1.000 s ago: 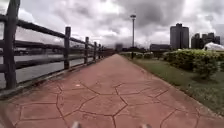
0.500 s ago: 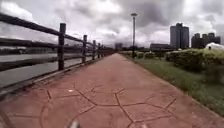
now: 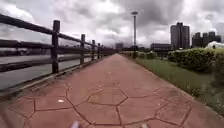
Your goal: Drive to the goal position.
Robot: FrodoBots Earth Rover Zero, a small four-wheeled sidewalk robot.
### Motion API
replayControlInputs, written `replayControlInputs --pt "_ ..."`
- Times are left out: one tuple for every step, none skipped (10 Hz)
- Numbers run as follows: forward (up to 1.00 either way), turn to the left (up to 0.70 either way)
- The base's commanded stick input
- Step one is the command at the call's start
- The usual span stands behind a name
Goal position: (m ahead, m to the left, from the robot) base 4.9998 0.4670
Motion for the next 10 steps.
replayControlInputs --pt "0.7 0.0" --pt "0.7 0.0" --pt "0.7 0.0" --pt "0.7 0.0" --pt "0.7 0.0" --pt "0.7 0.0" --pt "0.7 0.0" --pt "0.7 0.0" --pt "0.7 0.0" --pt "0.7 0.0"
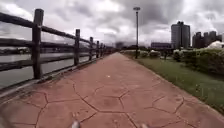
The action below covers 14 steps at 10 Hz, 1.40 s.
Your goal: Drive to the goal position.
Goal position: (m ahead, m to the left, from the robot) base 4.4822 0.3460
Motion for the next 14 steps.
replayControlInputs --pt "0.7 0.0" --pt "0.7 0.0" --pt "0.7 0.0" --pt "0.7 0.0" --pt "0.7 0.0" --pt "0.7 0.0" --pt "0.7 0.0" --pt "0.7 0.0" --pt "0.7 0.0" --pt "0.7 0.0" --pt "0.7 0.0" --pt "0.7 0.0" --pt "0.7 0.0" --pt "0.7 0.0"
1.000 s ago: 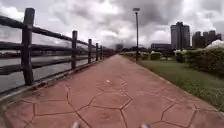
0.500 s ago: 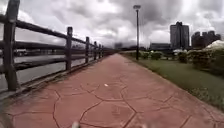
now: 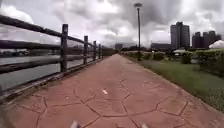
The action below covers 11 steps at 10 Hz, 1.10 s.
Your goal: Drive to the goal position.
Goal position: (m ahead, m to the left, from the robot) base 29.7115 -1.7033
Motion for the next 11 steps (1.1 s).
replayControlInputs --pt "0.7 0.0" --pt "0.7 0.0" --pt "0.7 0.0" --pt "0.7 0.0" --pt "0.7 0.0" --pt "0.7 0.0" --pt "0.7 0.0" --pt "0.7 0.0" --pt "0.7 0.0" --pt "0.7 0.0" --pt "0.7 0.0"
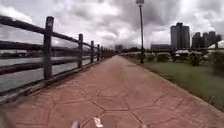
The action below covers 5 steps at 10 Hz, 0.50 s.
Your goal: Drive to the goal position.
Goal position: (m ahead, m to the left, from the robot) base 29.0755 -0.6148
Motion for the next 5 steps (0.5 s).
replayControlInputs --pt "0.7 0.0" --pt "0.7 0.0" --pt "0.7 0.0" --pt "0.7 0.0" --pt "0.7 0.0"
